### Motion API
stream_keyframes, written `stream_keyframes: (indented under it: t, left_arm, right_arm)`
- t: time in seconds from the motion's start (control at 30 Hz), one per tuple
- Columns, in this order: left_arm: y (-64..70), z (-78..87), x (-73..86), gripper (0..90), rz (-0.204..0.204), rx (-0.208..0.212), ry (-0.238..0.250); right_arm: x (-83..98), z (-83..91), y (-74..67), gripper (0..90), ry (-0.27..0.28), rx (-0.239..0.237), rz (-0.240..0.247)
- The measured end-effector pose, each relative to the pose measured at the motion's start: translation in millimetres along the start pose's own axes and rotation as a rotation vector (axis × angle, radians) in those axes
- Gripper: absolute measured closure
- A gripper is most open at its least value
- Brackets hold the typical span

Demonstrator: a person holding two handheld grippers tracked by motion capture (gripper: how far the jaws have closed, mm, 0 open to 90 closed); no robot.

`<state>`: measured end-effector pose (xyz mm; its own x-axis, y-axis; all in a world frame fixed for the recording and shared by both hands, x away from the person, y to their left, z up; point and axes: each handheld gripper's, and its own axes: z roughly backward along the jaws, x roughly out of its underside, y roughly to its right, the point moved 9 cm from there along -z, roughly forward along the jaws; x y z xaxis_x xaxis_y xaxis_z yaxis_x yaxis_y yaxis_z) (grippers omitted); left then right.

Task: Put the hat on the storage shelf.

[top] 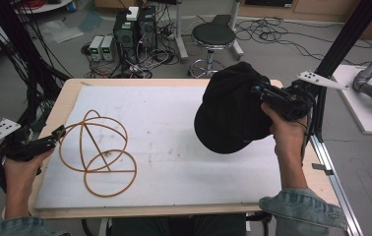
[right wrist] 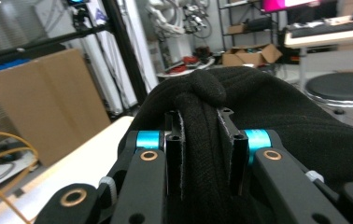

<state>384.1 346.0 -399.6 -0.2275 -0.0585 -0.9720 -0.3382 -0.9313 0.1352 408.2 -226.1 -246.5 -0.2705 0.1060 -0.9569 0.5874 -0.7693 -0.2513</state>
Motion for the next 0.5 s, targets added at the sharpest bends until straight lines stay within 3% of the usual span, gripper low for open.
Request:
stream_keyframes:
  t: [0.23, 0.5]
  left_arm:
    - [-2.6, 0.8, 1.2, 16.6, -0.007, -0.01, -0.007]
    - [-3.8, 2.2, 0.0, 16.7, 0.001, -0.007, 0.001]
  right_arm:
    - [-23.9, -12.5, -24.5, 76.7, 0.011, -0.085, -0.016]
    - [-44.6, -28.5, -51.7, 76.5, 0.036, -0.205, -0.069]
